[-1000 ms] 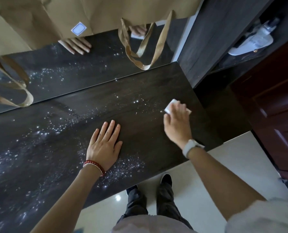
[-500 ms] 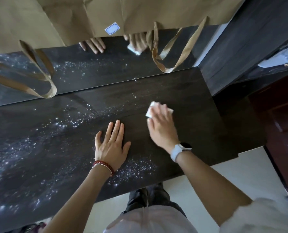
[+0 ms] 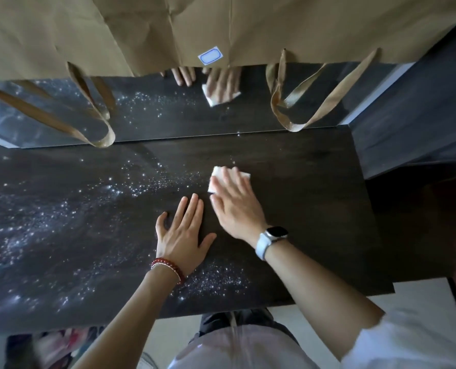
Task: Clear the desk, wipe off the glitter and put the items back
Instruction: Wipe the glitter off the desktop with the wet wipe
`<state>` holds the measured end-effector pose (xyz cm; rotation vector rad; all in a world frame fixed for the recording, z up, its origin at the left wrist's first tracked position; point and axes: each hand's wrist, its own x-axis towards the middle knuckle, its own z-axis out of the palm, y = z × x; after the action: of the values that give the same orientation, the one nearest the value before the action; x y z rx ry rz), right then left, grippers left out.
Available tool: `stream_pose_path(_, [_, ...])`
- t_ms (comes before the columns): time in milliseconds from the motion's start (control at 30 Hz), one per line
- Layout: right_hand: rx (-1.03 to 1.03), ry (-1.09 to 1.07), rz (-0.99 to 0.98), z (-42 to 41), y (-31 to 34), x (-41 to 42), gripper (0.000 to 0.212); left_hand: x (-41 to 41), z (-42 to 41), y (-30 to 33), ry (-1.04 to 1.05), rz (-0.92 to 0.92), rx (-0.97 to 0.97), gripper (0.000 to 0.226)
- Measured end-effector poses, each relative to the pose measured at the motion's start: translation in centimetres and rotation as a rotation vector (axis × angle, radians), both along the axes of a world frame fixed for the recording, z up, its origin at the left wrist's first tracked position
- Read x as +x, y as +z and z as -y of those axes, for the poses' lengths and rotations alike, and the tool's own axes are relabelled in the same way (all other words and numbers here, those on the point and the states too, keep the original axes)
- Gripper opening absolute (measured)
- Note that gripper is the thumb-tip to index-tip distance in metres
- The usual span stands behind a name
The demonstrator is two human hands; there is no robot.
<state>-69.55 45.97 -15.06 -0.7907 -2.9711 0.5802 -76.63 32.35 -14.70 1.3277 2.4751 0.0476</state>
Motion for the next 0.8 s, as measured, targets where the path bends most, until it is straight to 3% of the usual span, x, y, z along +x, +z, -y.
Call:
stream_pose_path(67, [-0.069, 0.142, 0.050, 0.2, 0.6, -0.1, 0.058, 0.0, 0.0, -0.1, 0.009, 0.011, -0.003, 0.077])
stream_pose_path(133, [-0.011, 0.059, 0.019, -2.2, -0.2, 2.1, 0.054, 0.1, -0.1, 0.1, 0.010, 0.005, -0.006, 0.076])
stream_pose_path(233, [0.116, -0.344, 0.034, -7.9, -1.1, 6.4, 0.057, 0.1, -0.1, -0.1, 0.018, 0.004, -0.014, 0.075])
stream_pose_path(333, [0.016, -0.700, 0.091, -10.4, -0.9, 4.9, 0.052, 0.2, -0.1, -0.2, 0.037, 0.017, 0.007, 0.075])
stream_pose_path(400, [0.021, -0.589, 0.016, -9.0, -0.6, 1.1, 0.053, 0.3, -0.2, -0.1, 0.047, 0.028, 0.011, 0.077])
stream_pose_path(533, [0.035, 0.001, -0.074, -2.4, -0.2, -4.4, 0.046, 0.2, -0.3, 0.0, 0.044, 0.045, 0.007, 0.079])
stream_pose_path(600, [0.019, 0.036, -0.053, -2.8, 0.3, -3.8, 0.041, 0.1, -0.1, 0.0, 0.039, 0.038, 0.004, 0.079])
stream_pose_path(700, [0.131, -0.247, 0.003, -6.9, -0.3, -0.3, 0.043, 0.1, -0.1, 0.0, 0.040, 0.038, 0.017, 0.077])
stream_pose_path(800, [0.086, -0.572, 0.093, -10.2, -0.2, 1.5, 0.045, 0.1, 0.0, 0.0, 0.036, 0.042, 0.026, 0.076])
